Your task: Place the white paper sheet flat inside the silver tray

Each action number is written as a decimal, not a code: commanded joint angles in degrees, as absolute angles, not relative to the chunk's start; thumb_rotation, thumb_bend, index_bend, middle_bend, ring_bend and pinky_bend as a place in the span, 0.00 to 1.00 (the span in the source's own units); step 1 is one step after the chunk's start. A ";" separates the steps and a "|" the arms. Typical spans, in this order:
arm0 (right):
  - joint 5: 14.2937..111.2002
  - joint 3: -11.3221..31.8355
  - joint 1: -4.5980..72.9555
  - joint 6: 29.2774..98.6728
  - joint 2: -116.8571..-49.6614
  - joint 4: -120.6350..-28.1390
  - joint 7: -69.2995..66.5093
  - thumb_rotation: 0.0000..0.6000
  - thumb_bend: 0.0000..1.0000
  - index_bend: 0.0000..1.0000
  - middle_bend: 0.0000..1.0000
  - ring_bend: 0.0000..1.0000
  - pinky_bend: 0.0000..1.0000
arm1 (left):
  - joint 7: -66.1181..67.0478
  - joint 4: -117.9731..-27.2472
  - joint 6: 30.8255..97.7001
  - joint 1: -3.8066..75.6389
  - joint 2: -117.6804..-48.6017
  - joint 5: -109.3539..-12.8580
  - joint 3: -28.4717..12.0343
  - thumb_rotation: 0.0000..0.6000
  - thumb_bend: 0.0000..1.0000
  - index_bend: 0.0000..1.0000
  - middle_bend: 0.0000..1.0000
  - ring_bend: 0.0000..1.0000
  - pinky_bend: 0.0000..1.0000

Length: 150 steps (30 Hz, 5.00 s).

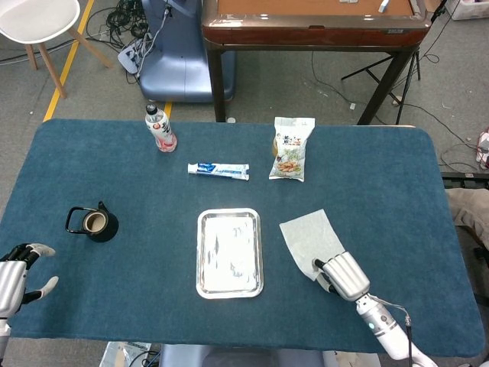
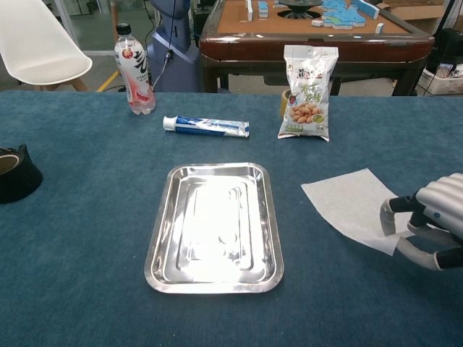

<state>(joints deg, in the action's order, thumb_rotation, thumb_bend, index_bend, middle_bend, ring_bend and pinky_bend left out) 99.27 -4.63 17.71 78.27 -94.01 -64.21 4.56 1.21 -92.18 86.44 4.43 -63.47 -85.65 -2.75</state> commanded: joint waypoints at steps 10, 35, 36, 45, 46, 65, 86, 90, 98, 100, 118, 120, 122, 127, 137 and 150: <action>95.91 -0.77 16.48 80.93 -95.41 -68.03 8.70 1.00 0.51 0.57 1.00 1.00 1.00 | 1.49 -92.15 86.41 4.46 -63.61 -85.70 -2.73 1.00 0.20 0.40 0.36 0.26 0.44; 92.88 7.00 20.30 81.34 -98.70 -80.93 17.00 1.00 0.54 0.58 1.00 1.00 1.00 | 1.75 -92.10 86.47 4.44 -63.66 -85.73 -2.74 1.00 0.20 0.40 0.36 0.26 0.44; 92.80 7.27 20.70 81.04 -98.99 -81.39 17.46 1.00 0.54 0.58 1.00 1.00 1.00 | 1.69 -92.12 86.53 4.41 -63.64 -85.77 -2.72 1.00 0.20 0.40 0.36 0.26 0.44; 91.98 8.44 23.77 78.01 -102.24 -82.64 21.03 1.00 0.54 0.58 1.00 1.00 1.00 | 1.33 -92.18 86.52 4.40 -63.46 -85.98 -2.63 1.00 0.20 0.40 0.36 0.26 0.44; 91.90 8.50 23.96 77.89 -102.65 -82.76 21.51 1.00 0.54 0.58 1.00 1.00 1.00 | 1.29 -92.19 86.52 4.39 -63.44 -85.99 -2.62 1.00 0.20 0.40 0.36 0.26 0.44; 89.92 8.10 25.46 76.77 -108.42 -86.91 30.38 1.00 0.54 0.58 1.00 1.00 1.00 | -0.17 -92.40 87.19 4.05 -62.65 -86.35 -2.63 1.00 0.20 0.40 0.36 0.26 0.44; 83.01 10.62 26.01 76.11 -115.74 -85.71 35.74 1.00 0.57 0.58 1.00 1.00 1.00 | -0.89 -92.52 87.02 4.07 -62.34 -86.66 -2.46 1.00 0.20 0.40 0.36 0.26 0.44; 82.14 10.92 26.06 76.30 -116.98 -85.11 35.75 1.00 0.57 0.58 1.00 1.00 1.00 | -0.88 -92.55 87.07 4.06 -62.34 -86.86 -2.38 1.00 0.20 0.40 0.36 0.26 0.44; 81.04 11.62 26.22 76.87 -118.75 -84.66 35.40 1.00 0.59 0.58 1.00 1.00 1.00 | -0.86 -92.57 87.12 4.06 -62.38 -87.01 -2.33 1.00 0.20 0.40 0.36 0.26 0.44; 80.89 11.64 26.24 76.91 -118.89 -84.74 35.29 1.00 0.59 0.58 1.00 1.00 1.00 | -0.82 -92.57 87.15 4.04 -62.38 -87.06 -2.30 1.00 0.20 0.40 0.36 0.26 0.44; 79.52 9.36 24.77 76.93 -114.12 -90.58 37.54 1.00 0.17 0.41 1.00 1.00 1.00 | -0.77 -92.46 86.66 4.23 -62.53 -86.96 -2.21 1.00 0.20 0.40 0.36 0.26 0.44; 79.53 8.98 24.65 76.84 -113.37 -91.58 37.89 1.00 0.08 0.39 1.00 1.00 1.00 | -0.70 -92.41 86.54 4.28 -62.58 -86.99 -2.17 1.00 0.20 0.40 0.36 0.26 0.44; 79.83 8.53 24.59 76.77 -112.64 -92.65 37.94 1.00 0.01 0.37 1.00 1.00 1.00 | -0.55 -92.38 86.42 4.33 -62.66 -86.93 -2.16 1.00 0.20 0.40 0.36 0.26 0.44; 82.08 7.07 24.50 76.95 -110.84 -95.03 36.74 1.00 0.00 0.37 1.00 1.00 1.00 | -0.37 -92.36 86.39 4.35 -62.77 -86.87 -2.18 1.00 0.20 0.40 0.36 0.26 0.44; 85.73 6.53 27.36 72.65 -105.66 -97.38 36.55 1.00 0.13 0.38 1.00 1.00 1.00 | -0.32 -92.52 86.56 4.28 -62.70 -87.09 -2.06 1.00 0.20 0.40 0.36 0.26 0.44; 82.64 8.88 30.83 68.49 -105.42 -92.74 43.35 1.00 0.93 0.38 1.00 1.00 1.00 | -0.34 -92.44 86.21 4.35 -62.75 -86.82 -2.03 1.00 0.20 0.40 0.36 0.26 0.44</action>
<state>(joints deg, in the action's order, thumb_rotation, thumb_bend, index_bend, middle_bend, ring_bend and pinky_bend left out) 82.70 8.53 30.26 68.81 -105.09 -93.61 42.54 -0.33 -92.45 86.22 4.35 -62.75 -86.82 -2.03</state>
